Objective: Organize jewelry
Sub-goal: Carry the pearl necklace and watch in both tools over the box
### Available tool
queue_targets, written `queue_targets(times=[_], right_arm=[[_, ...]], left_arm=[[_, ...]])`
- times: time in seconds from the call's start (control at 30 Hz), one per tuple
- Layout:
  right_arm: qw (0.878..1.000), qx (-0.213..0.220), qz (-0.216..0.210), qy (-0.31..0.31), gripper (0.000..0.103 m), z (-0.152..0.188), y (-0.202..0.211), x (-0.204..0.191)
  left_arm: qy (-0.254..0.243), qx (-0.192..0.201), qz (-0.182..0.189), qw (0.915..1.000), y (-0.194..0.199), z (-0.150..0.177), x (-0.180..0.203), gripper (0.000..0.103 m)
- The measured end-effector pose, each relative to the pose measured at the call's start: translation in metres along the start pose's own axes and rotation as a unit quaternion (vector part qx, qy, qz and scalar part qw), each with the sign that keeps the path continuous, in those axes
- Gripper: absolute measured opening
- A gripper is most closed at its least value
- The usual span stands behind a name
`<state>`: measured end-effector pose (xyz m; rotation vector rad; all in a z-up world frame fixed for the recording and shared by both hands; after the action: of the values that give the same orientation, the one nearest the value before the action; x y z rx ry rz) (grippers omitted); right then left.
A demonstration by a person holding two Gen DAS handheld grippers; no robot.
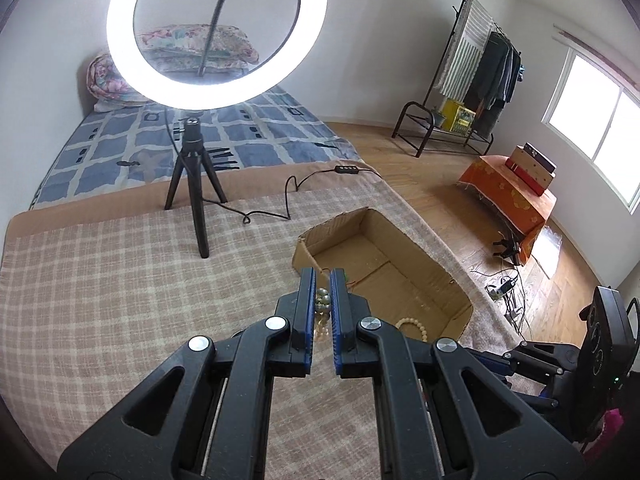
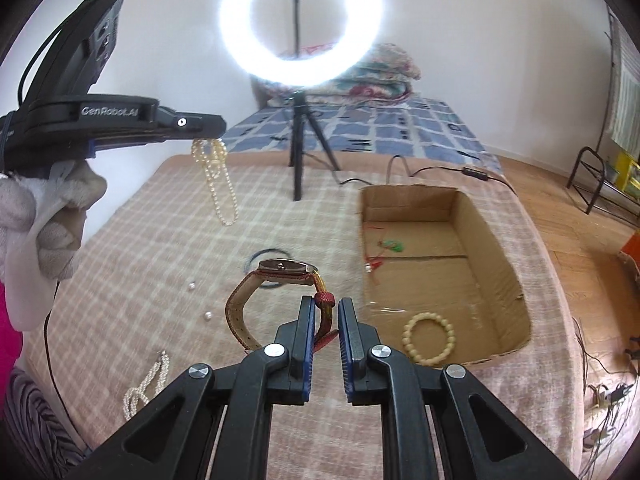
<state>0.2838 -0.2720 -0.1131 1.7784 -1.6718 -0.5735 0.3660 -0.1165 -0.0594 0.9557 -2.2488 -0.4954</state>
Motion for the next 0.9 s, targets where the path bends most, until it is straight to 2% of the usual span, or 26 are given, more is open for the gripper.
queue_targets(times=[0.33, 0.67, 0.9], right_arm=[[0.998, -0.001, 0.036, -0.053, 0.009, -0.007, -0.013, 0.055], [0.994, -0.031, 0.055, -0.093, 0.01, -0.003, -0.048, 0.096], [0.991, -0.056, 0.062, -0.106, 0.01, 0.005, -0.066, 0.108]], left_arm=[[-0.007, -0.004, 0.026, 0.9996, -0.048, -0.026, 0.027, 0.005], [-0.006, -0.027, 0.022, 0.9994, -0.112, -0.039, 0.035, 0.005], [-0.013, -0.053, 0.008, 0.9985, -0.154, -0.04, 0.037, 0.005]])
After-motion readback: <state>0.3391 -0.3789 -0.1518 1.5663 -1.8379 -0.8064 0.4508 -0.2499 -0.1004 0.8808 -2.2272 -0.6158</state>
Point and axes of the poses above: each gripper's, at about its wrist camera, not at the fingertips, and y roughly against the way its jaws point, x to its right, z to its underside, the point moved 5 cm from there along -y, roughly the way its jaws point, and after that the axes turned 14 degrees about z, right-handed, at the moved point
